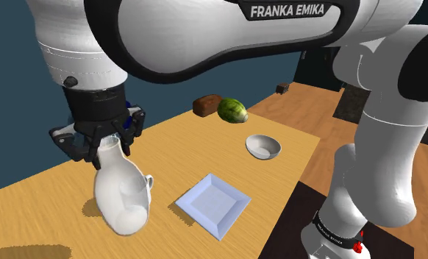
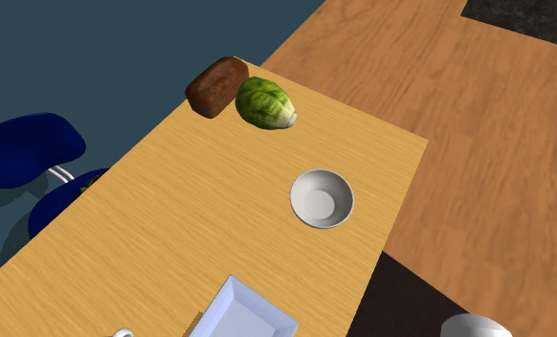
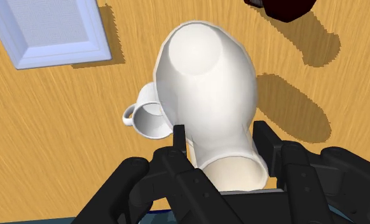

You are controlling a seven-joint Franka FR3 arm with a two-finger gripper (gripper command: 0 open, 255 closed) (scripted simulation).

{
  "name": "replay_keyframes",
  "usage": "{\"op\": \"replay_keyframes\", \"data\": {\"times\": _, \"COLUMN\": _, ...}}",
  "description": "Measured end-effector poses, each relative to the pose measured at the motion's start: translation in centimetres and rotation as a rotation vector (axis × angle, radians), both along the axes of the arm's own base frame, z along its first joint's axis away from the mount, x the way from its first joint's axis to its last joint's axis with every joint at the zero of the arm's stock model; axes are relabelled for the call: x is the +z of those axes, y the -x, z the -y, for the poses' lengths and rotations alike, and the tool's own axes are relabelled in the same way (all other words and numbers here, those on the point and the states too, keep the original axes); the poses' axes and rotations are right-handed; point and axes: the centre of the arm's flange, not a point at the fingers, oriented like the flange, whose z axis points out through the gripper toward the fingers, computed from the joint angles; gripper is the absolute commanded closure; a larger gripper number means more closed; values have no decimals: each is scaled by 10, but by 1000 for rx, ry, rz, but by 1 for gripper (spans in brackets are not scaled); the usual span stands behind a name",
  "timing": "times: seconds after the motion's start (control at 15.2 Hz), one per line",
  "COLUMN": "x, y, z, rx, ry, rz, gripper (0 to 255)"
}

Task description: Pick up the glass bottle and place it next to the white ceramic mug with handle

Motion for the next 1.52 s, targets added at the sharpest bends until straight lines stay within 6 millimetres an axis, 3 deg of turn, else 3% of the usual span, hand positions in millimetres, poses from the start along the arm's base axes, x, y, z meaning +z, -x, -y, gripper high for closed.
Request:
{"op": "replay_keyframes", "data": {"times": 0.13, "x": -2, "y": 4, "z": -17, "rx": -1, "ry": 0, "rz": 0, "gripper": 255}}
{"op": "replay_keyframes", "data": {"times": 0.33, "x": -15, "y": 7, "z": -25, "rx": -2, "ry": 0, "rz": 0, "gripper": 255}}
{"op": "replay_keyframes", "data": {"times": 1.52, "x": -110, "y": 7, "z": -25, "rx": -3, "ry": 0, "rz": 0, "gripper": 255}}
